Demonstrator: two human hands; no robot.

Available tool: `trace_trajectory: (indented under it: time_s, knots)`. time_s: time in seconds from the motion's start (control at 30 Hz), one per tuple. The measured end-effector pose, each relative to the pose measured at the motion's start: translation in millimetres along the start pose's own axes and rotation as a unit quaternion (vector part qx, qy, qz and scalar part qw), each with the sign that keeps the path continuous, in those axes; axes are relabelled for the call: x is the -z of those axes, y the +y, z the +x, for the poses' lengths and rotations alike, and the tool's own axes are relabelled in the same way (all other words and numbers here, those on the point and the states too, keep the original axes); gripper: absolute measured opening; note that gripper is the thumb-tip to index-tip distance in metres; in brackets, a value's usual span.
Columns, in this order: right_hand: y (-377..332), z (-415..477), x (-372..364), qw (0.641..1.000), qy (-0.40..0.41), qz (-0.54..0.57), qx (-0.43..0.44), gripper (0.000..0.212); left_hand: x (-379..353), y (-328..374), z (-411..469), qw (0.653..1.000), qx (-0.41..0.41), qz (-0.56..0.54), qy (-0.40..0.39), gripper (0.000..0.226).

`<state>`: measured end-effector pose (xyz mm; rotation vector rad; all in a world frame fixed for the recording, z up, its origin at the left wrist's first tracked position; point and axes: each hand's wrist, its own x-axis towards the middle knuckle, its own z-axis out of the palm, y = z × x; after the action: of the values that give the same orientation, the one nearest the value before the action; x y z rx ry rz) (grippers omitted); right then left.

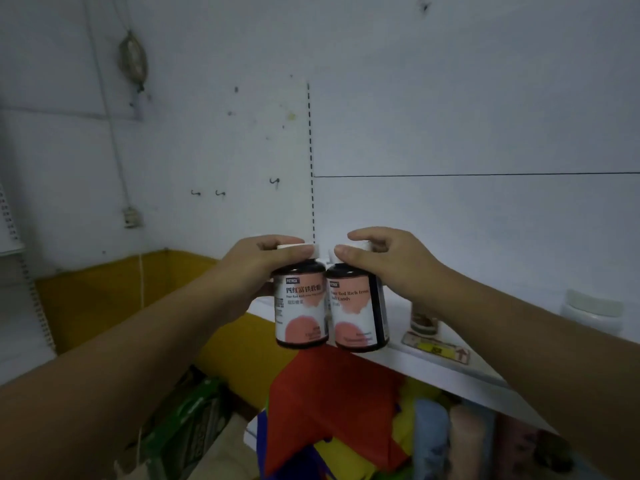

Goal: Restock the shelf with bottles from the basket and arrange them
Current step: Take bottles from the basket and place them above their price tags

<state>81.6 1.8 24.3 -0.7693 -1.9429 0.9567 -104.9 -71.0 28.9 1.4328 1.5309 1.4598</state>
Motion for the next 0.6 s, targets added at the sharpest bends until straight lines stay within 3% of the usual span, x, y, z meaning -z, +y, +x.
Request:
trace_trajectory:
  time_s: [0.13,0.3,0.4,0.6]
  knots:
    - [-11.6,52.5,-13.8,0.999,-0.030,0.004,0.021,0.034,33.6,17.6,31.7,0.998,-0.032,0.042,0.029,0.045]
    - [-14.8,120.2,-38.4,0.998,-0.048,-0.034,0.011,0.044,86.9,34.1,79.7,0.988,-0.078,0.076,0.109,0.022]
    - [-4.6,144.3,-57.5,0.997,-0.038,-0.072,0.008,0.048,111.3,31.6,115.2,0.982,-0.083,0.078,0.149,0.027]
    - [17.8,191.8,-88.8,0.985,-0.032,-0.166,-0.031,0.048,139.5,2.4,192.0,0.984,-0.093,0.073,0.133,0.008]
